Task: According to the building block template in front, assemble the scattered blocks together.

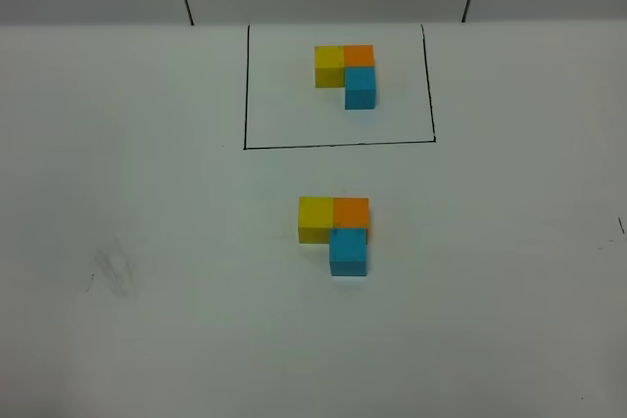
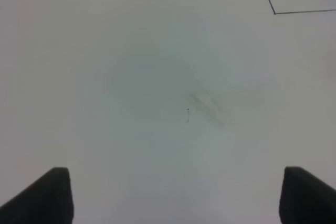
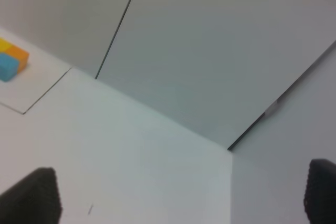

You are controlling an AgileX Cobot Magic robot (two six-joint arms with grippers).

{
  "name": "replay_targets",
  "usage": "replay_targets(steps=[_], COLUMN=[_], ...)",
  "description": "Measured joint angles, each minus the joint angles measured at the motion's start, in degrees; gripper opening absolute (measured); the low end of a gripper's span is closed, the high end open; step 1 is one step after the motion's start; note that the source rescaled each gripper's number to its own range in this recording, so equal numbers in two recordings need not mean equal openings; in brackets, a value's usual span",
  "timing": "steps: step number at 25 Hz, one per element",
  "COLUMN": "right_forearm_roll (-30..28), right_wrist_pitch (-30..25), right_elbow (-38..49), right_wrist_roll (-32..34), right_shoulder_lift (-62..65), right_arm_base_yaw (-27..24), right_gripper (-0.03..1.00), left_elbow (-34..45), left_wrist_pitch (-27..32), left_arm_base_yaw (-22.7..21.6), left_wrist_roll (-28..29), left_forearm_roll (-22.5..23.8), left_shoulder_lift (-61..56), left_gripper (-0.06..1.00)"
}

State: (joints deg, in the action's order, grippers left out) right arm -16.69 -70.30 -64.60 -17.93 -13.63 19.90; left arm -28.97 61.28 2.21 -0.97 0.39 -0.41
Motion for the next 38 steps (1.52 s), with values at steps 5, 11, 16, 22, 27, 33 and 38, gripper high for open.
replay_targets(steps=[5,11,16,22,27,33,38], right_forearm_roll=[8.59,15.83,17.74,17.03,15.96,15.95,16.00], right_wrist_pitch=[0.06,2.71,6.38,7.42,7.99,8.47,8.61], right_elbow=[5.55,16.50,25.11,32.26,35.25,35.78,35.78], right_wrist_roll=[0.49,2.19,6.55,12.47,13.34,13.49,13.53], right_shoulder_lift=[0.02,3.80,9.58,13.87,13.91,14.03,14.03], right_arm_base_yaw=[-7.16,-11.40,-11.68,-11.68,-11.68,-11.68,-11.68], right_gripper=[0.89,0.88,0.87,0.87,0.86,0.84,0.74], left_elbow=[0.00,0.00,0.00,0.00,0.00,0.00,0.00], left_wrist_pitch=[0.00,0.00,0.00,0.00,0.00,0.00,0.00], left_arm_base_yaw=[0.00,0.00,0.00,0.00,0.00,0.00,0.00], left_wrist_roll=[0.00,0.00,0.00,0.00,0.00,0.00,0.00], left_forearm_roll=[0.00,0.00,0.00,0.00,0.00,0.00,0.00], left_shoulder_lift=[0.00,0.00,0.00,0.00,0.00,0.00,0.00], left_gripper=[0.67,0.67,0.67,0.67,0.67,0.67,0.67])
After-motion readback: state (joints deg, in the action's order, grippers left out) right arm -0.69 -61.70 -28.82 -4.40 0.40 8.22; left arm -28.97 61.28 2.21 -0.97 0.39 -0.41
